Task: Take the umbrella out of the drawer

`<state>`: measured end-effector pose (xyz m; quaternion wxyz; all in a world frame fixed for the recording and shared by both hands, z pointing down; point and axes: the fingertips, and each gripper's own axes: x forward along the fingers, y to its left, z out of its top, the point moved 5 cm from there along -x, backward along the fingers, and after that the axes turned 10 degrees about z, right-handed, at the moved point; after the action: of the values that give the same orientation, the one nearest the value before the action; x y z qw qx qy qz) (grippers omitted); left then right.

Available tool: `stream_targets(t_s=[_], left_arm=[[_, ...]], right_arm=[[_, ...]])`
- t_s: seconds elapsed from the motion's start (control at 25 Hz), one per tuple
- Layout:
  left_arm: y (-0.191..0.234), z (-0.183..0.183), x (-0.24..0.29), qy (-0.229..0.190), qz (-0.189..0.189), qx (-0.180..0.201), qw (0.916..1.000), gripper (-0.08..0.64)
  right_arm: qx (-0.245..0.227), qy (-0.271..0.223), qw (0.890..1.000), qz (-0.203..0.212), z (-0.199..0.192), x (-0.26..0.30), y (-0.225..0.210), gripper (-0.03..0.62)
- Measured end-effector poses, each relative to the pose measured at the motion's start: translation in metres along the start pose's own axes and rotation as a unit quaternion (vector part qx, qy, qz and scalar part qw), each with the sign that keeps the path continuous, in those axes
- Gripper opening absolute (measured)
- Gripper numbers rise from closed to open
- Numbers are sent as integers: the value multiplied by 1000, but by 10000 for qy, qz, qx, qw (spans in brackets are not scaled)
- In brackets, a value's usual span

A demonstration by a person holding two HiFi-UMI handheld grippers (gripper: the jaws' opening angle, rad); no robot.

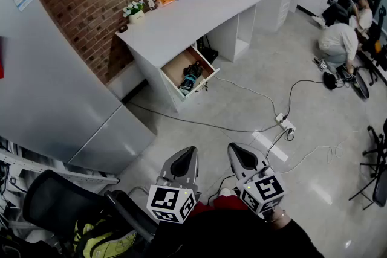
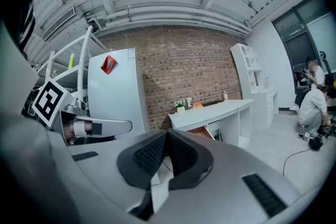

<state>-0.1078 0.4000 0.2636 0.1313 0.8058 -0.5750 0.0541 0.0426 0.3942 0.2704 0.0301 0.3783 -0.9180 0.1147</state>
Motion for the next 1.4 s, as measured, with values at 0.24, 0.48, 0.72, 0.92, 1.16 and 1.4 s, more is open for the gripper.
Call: stream_targets(t_s=[0.24, 0.48, 0.72, 0.92, 1.16, 1.4], left_arm=[[-17, -3, 6, 0, -47, -30, 10000, 3], [-33, -1, 10, -72, 55, -25, 10000, 3], [-42, 4, 14, -179, 198, 119, 9996, 3], [-50, 9, 17, -193, 260, 245, 9992, 3], [-41, 16, 30, -153, 267, 362, 9989, 3], [-18, 15, 66, -57, 273, 248, 9993, 3]], right_arm=[[49, -39, 10000, 20, 0, -12, -12, 2], [129, -73, 9998, 152, 0, -29, -24, 2], [132, -71, 9999, -2, 0, -42, -39, 2], [169, -193, 9997, 31, 4, -44, -48, 2], [267, -276, 9991, 162, 10, -27, -52, 2], [270, -145, 9995, 87, 11, 0, -69, 2]])
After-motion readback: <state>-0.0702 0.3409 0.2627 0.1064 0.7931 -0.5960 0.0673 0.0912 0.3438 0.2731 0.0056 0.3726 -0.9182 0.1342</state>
